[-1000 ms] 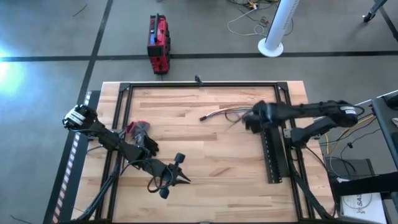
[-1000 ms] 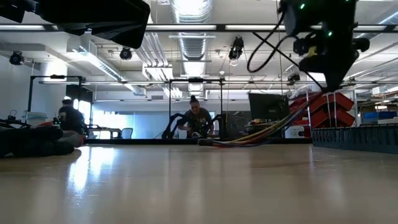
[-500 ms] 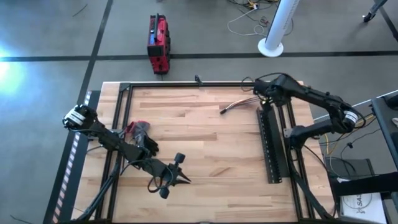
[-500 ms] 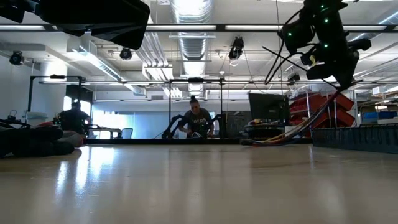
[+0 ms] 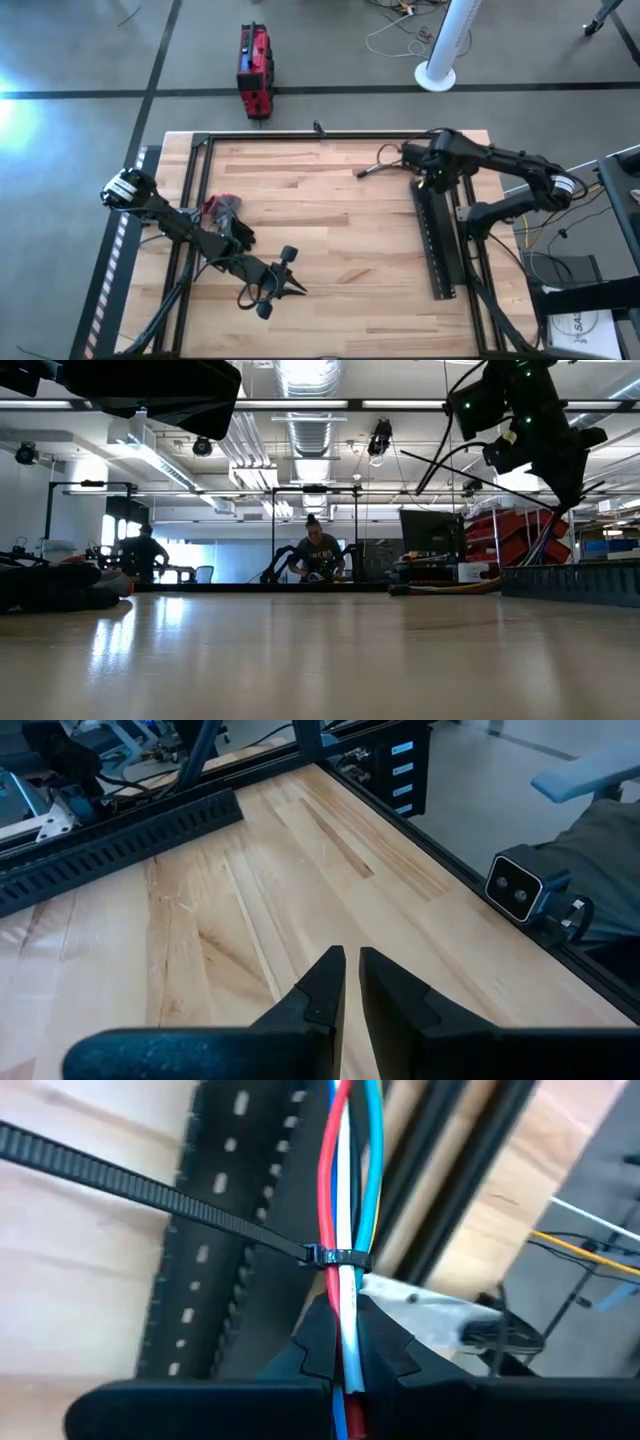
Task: Ziptie cables
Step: Put the zip-tied cable wires into the black cable duct
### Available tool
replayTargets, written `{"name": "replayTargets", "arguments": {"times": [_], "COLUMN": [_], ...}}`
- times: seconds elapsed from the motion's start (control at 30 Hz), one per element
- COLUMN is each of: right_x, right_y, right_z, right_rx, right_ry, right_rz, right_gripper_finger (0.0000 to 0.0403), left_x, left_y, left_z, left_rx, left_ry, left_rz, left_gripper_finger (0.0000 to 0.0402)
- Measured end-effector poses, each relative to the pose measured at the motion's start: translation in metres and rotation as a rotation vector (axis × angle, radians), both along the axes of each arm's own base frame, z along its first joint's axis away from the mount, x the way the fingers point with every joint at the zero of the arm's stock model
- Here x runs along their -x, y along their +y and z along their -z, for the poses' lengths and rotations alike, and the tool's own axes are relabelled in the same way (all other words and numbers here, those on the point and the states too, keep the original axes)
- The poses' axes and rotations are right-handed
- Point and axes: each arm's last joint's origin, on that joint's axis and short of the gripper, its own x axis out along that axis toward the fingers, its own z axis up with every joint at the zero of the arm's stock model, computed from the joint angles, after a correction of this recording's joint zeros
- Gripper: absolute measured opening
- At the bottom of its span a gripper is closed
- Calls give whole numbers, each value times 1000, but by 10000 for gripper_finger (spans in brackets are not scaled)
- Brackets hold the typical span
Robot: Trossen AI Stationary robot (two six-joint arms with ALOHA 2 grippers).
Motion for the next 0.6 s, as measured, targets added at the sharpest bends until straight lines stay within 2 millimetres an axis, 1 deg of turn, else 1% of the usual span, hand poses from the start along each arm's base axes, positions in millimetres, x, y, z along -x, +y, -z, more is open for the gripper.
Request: {"name": "replayTargets", "arguments": {"times": [0.1,0.2,0.4,0.5,0.6], "right_x": [-10,-22,-50,-54,-54], "right_y": [16,30,57,68,74], "right_z": [2,4,7,7,7], "right_rx": [1,30,-9,-13,8], "right_ry": [-14,-72,-301,-334,-327], "right_rz": [-58,-97,-186,-223,-250], "right_gripper_finger": [1,1,1,1,1], "left_x": [0,0,0,0,0], "left_y": [0,0,0,0,0], "left_z": [0,0,0,0,0], "left_rx": [0,0,0,0,0], "left_ry": [0,0,0,-1,0], "left_rz": [0,0,0,0,0], "left_gripper_finger": [20,20,20,20,20]}}
